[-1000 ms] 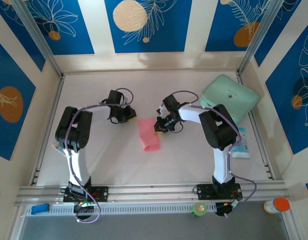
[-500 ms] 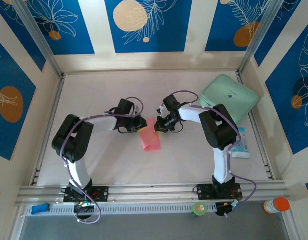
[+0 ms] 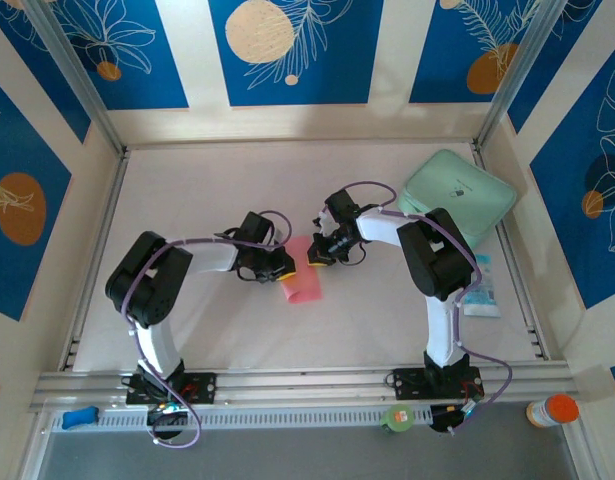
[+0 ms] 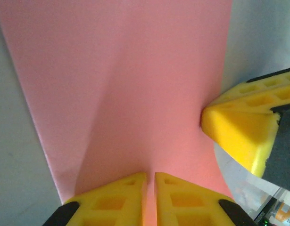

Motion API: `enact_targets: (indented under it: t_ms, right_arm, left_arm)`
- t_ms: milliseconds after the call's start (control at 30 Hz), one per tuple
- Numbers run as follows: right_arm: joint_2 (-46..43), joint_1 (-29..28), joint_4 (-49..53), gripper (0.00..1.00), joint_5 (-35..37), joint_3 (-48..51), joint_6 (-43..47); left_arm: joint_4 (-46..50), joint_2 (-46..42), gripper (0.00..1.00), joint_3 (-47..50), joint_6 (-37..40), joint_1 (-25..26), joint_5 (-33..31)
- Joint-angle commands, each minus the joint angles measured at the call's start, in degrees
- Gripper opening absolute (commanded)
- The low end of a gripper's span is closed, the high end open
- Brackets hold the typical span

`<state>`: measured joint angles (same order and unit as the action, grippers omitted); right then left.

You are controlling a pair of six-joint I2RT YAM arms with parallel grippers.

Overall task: Fold a paper plane with a square sheet of paper (pick it up from the middle)
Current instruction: First fold the square sheet of paper in half at the center of the table.

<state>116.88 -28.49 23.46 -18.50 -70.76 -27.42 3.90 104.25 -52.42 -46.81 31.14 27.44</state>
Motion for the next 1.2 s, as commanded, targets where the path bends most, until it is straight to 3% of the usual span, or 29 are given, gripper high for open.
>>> enact_targets:
  t_ms: [0,200,367,633,967,1167]
  right_arm:
    - [8.9,1.0,9.6,0.00,17.5,5.2,-0.5]
    - [9.4,1.1,9.8,0.00,17.9,4.8,-0.2]
    - [9.4,1.2,9.8,0.00,17.6,4.7,-0.3]
    - [9.5,1.1,9.6,0.00,17.7,5.1,-0.4]
    - [10.2,1.2,9.5,0.00,17.9,4.9,-0.9]
    - [11.0,1.2,9.1,0.00,18.3,5.4,-2.1]
  left_arm:
    - [8.8,-1.4,0.15,3.2,4.4,-0.5,-1.3]
    - [9.1,-8.6,0.15,7.9,5.7,-2.4,-3.5]
    - [0.5,-11.4,0.15,8.3,1.2,-1.9,1.1]
    - [-7.1,-7.7,0.15,5.1,-4.8,0.2,3.3]
    - [-7.7,-0.9,0.15,7.1,-5.1,2.8,4.3]
    - [1.1,-3.8,0.15,11.8,1.0,2.7,2.8]
